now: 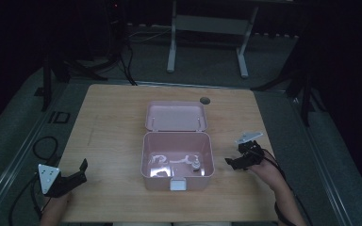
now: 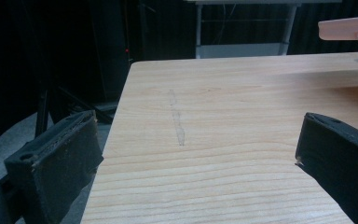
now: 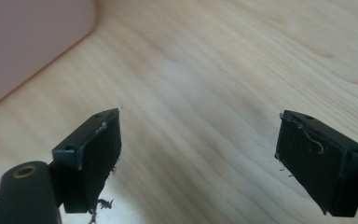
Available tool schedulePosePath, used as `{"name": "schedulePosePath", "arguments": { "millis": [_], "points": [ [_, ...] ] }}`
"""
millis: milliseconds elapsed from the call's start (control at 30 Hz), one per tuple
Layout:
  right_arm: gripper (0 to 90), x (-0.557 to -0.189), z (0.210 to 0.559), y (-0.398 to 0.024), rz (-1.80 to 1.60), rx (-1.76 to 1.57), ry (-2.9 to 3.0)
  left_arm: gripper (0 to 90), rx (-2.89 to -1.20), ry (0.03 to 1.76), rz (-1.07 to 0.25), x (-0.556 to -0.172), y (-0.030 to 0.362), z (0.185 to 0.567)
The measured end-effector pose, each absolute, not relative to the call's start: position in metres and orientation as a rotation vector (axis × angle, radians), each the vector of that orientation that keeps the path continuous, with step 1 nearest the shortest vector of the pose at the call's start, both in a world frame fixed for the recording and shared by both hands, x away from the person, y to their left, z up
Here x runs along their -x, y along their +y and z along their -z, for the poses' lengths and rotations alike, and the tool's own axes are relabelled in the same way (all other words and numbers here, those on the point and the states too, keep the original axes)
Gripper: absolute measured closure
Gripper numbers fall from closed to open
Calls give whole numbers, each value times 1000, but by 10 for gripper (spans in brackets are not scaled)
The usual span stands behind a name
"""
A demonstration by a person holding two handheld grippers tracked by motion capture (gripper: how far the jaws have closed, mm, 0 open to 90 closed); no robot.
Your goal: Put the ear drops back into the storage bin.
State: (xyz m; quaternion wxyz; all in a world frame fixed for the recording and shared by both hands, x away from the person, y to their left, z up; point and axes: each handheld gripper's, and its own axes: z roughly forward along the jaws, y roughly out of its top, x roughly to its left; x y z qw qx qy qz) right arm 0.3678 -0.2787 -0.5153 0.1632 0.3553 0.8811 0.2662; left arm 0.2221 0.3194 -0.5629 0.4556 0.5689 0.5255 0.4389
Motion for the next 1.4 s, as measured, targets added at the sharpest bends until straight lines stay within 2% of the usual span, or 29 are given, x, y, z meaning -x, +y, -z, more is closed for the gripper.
{"name": "schedulePosePath", "arguments": {
  "millis": [667, 1400],
  "points": [
    [136, -350, 540, -308, -876, -1318, 2057, 3, -1402, 1297, -1083, -222, 319, 563],
    [136, -324, 548, -326, -926, -1428, 1793, 3, -1400, 1296, -1081, -222, 320, 563]
  ]
}}
